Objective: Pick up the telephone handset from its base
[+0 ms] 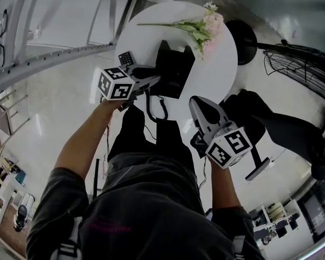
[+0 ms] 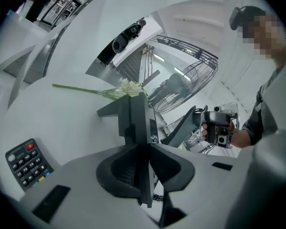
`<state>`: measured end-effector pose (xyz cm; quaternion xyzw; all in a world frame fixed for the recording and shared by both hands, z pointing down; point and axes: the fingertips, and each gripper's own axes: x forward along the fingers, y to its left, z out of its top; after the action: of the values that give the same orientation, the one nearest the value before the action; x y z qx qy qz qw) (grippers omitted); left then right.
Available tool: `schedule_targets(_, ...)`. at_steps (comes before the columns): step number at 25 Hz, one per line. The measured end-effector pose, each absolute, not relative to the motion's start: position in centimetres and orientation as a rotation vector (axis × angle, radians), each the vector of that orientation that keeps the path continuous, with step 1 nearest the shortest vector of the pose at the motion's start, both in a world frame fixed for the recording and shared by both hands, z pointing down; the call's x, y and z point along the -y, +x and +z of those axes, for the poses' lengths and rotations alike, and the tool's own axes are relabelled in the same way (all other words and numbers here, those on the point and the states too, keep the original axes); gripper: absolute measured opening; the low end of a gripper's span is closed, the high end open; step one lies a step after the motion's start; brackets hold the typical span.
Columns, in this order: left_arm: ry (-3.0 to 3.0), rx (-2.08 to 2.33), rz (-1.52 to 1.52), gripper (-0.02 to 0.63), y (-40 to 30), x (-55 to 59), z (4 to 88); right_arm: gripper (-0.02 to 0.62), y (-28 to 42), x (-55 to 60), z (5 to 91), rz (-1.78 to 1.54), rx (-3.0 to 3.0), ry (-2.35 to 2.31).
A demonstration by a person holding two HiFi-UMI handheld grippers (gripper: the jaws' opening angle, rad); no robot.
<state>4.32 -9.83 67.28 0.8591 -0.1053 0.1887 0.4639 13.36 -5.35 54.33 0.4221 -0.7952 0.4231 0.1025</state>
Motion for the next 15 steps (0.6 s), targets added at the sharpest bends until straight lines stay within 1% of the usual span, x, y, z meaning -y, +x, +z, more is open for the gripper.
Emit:
schedule_targets(7, 2.163, 0.257, 0.449, 0.080, 4.4, 9.7, 66.0, 0.020, 12.9, 5.0, 54.0, 1.239, 2.359, 1.251)
schedule_targets(15, 2.229, 0.280, 0.389, 0.077, 3.2, 11.1, 61.7, 0.020, 12.8, 5.6, 52.0, 1.188, 2.396, 1.288)
